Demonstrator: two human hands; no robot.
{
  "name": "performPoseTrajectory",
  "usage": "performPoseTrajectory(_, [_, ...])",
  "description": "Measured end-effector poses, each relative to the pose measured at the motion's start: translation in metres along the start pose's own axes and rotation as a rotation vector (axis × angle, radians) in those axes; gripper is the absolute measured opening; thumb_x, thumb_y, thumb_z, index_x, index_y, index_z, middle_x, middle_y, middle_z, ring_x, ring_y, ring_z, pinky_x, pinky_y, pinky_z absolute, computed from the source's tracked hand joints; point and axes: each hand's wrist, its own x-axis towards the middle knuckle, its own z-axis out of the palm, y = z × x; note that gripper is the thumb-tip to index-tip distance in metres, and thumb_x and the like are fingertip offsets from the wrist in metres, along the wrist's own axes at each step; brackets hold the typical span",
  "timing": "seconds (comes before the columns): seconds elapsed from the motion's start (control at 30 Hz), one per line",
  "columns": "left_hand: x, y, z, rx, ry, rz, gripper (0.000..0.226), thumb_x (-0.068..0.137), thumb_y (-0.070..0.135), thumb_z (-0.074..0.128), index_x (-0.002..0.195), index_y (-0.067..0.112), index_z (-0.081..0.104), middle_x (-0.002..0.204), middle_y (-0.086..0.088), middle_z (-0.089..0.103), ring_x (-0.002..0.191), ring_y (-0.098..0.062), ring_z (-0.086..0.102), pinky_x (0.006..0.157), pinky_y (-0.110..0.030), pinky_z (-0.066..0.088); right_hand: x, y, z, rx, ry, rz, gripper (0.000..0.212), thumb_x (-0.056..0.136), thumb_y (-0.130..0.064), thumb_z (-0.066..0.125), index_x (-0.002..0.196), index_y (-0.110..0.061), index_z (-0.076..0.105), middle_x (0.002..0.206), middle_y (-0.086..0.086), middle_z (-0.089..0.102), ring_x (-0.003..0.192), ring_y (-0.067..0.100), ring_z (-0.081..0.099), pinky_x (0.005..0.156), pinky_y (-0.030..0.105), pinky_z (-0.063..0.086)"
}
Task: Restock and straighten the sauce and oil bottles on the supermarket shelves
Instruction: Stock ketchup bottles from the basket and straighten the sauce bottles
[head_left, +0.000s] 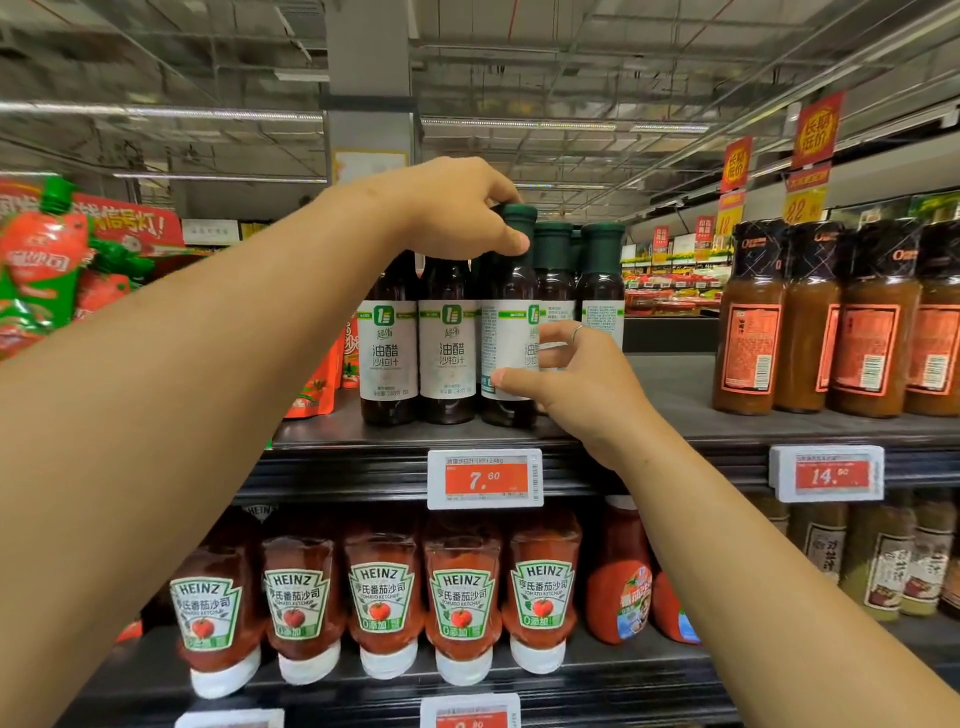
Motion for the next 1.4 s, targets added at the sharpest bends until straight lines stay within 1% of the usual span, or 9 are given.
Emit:
performPoseTrajectory(0.1, [0.001,-0.001,0.000,0.052,0.023,0.007,0.052,0.085,0.067,0.064,0.121,0.029,0.067,0.090,0.015,0.065,0.079,-0.004,0.058,0.068,-0.026,0.041,0.001,0.002,0.000,-0.039,0.017,-0.031,0.049,0.069,-0.031,0.094,0.097,-0.037,0.054,0.085,-0.014,0.068,0.070,-0.014,0.065,0.060,0.016,0.049])
performPoseTrajectory(0.23, [0.003,-0.006,0.001,0.162,0.085,-0.009,0.069,0.079,0.079,0.060,0.113,0.020,0.070,0.098,0.004,0.068,0.092,-0.020,0.061,0.076,-0.033,0.047,0.002,0.002,-0.002,-0.011,-0.033,-0.022,0.049,0.071,-0.028,0.093,0.099,-0.039,0.054,0.082,-0.017,0.069,0.071,-0.011,0.067,0.056,0.014,0.048])
performPoseTrajectory(0.4, [0.004,-0.009,0.001,0.159,0.082,0.008,0.063,0.080,0.078,0.059,0.110,0.024,0.071,0.093,0.004,0.069,0.083,-0.014,0.061,0.071,-0.030,0.045,0.003,0.001,-0.002,-0.039,-0.088,-0.013,0.058,0.076,-0.018,0.087,0.127,-0.027,0.060,0.099,-0.011,0.076,0.081,0.001,0.073,0.063,0.016,0.049])
performPoseTrajectory(0.63, [0.001,-0.014,0.003,0.119,0.118,0.065,0.045,0.086,0.067,0.065,0.109,0.028,0.072,0.082,0.013,0.065,0.074,0.003,0.055,0.057,-0.020,0.038,0.001,0.002,0.004,-0.167,-0.013,-0.056,0.060,0.072,-0.031,0.091,0.122,-0.032,0.058,0.095,-0.012,0.072,0.081,0.002,0.072,0.076,0.032,0.060])
performPoseTrajectory(0.8, [-0.002,-0.012,0.005,0.130,0.140,0.095,0.044,0.088,0.062,0.065,0.110,0.024,0.072,0.082,0.013,0.063,0.074,0.003,0.055,0.057,-0.020,0.037,0.000,0.001,0.006,-0.246,0.025,-0.077,0.059,0.070,-0.041,0.092,0.116,-0.038,0.055,0.091,-0.015,0.068,0.077,-0.002,0.068,0.068,0.024,0.055])
performPoseTrajectory(1.07, [-0.019,-0.002,-0.004,0.188,0.157,0.080,0.062,0.086,0.067,0.063,0.129,0.021,0.066,0.116,-0.002,0.069,0.099,-0.015,0.061,0.075,-0.025,0.043,-0.002,-0.002,0.005,-0.297,-0.008,-0.067,0.064,0.071,-0.044,0.090,0.124,-0.037,0.055,0.089,-0.017,0.069,0.078,-0.003,0.068,0.068,0.022,0.054])
performPoseTrajectory(1.23, [-0.059,-0.016,0.005,0.043,0.494,-0.132,0.075,0.088,0.064,0.063,0.147,0.021,0.046,0.142,-0.006,0.052,0.130,-0.020,0.048,0.104,-0.031,0.036,-0.003,-0.001,0.007,-0.305,0.027,-0.089,0.059,0.070,-0.044,0.091,0.116,-0.040,0.053,0.086,-0.020,0.069,0.078,-0.004,0.067,0.064,0.018,0.050])
performPoseTrajectory(1.33, [-0.095,-0.015,0.044,-0.106,0.664,-0.344,0.089,0.081,0.053,0.075,0.151,0.015,0.035,0.144,-0.010,0.046,0.134,-0.024,0.043,0.102,-0.025,0.030,-0.002,0.001,0.009,-0.293,0.051,-0.097,0.060,0.068,-0.044,0.092,0.112,-0.039,0.052,0.092,-0.016,0.071,0.085,0.001,0.068,0.068,0.018,0.050])
performPoseTrajectory(1.4, [-0.109,-0.013,0.072,-0.184,0.621,-0.485,0.092,0.074,0.047,0.084,0.146,0.013,0.037,0.140,-0.012,0.049,0.132,-0.027,0.045,0.102,-0.028,0.034,-0.001,0.000,0.009,-0.295,0.054,-0.108,0.061,0.067,-0.042,0.092,0.113,-0.036,0.054,0.098,-0.012,0.072,0.089,0.005,0.069,0.071,0.020,0.052])
